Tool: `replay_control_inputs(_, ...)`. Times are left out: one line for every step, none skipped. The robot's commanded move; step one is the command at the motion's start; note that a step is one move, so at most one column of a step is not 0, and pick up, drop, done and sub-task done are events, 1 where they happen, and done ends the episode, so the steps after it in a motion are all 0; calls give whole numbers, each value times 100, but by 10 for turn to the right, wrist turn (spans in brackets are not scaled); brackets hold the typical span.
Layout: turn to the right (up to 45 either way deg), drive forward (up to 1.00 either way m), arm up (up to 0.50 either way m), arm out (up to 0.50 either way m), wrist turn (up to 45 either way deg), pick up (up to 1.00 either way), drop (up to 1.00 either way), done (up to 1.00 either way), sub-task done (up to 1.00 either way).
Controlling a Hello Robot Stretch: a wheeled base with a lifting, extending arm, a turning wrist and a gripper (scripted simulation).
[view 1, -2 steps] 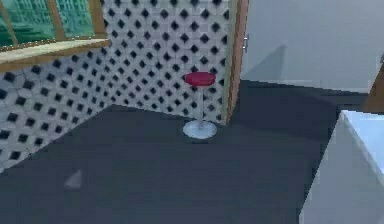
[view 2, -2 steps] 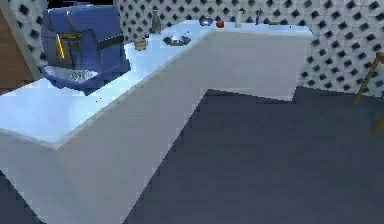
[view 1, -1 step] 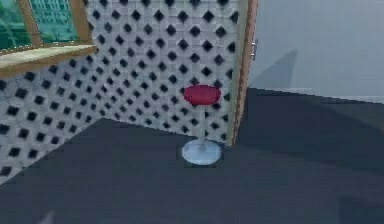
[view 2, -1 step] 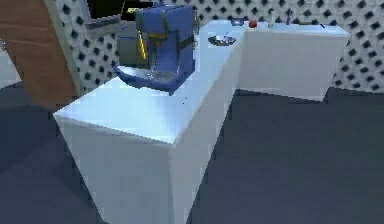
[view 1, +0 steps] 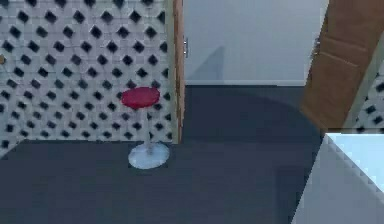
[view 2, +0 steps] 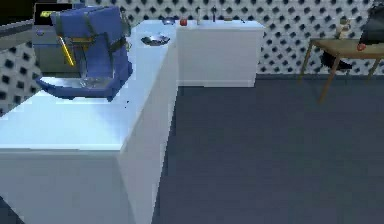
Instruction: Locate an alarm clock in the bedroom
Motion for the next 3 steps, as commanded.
replay_control_inputs(0, 100, 0, 0, 0, 0, 0, 0, 0)
replay_control_inputs(270, 0, 0, 0, 0, 0, 0, 0, 0)
replay_control_inputs(0, 100, 0, 0, 0, 0, 0, 0, 0)
